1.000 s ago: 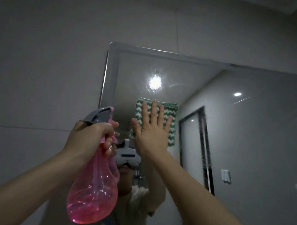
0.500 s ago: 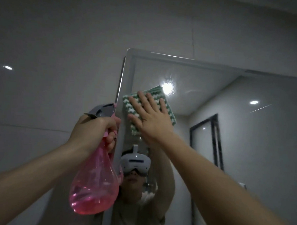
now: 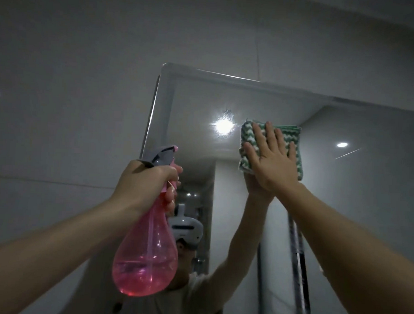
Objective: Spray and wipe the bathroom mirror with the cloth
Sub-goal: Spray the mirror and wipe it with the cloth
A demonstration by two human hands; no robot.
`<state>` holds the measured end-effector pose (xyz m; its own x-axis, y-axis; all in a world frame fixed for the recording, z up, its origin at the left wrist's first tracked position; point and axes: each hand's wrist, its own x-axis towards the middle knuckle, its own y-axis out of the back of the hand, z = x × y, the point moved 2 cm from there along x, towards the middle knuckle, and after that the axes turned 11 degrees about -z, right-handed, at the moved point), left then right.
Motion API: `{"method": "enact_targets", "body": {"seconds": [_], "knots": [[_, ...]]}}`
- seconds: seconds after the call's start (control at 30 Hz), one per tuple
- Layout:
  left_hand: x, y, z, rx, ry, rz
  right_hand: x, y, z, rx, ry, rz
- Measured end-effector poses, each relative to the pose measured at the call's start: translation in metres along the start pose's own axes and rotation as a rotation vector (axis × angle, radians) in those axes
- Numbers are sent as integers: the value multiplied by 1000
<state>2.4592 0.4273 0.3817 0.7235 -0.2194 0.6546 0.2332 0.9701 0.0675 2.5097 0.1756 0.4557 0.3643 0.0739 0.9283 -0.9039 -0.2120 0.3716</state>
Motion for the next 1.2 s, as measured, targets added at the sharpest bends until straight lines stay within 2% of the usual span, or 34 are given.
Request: {"method": "enact_targets", "body": {"seconds": [0.1,0.2,0.47,0.57,0.83,1.2], "knots": [[-11,-16,13,16,-105,45,7,0,-18,88,-103,4],[-12,-12,24,20,-115,34,20,1,-48,117,-132,1],[-26,26,52,220,-349,155,31,-7,-152,23,160,0],[-31,30,56,246,-380,192,27,-12,-170,3,238,-9],[-19,20,57,365,-424,134,33,-3,-141,-35,331,-38],[-7,3,53,236,-285,-167,34,0,-100,-30,259,-41]]}}
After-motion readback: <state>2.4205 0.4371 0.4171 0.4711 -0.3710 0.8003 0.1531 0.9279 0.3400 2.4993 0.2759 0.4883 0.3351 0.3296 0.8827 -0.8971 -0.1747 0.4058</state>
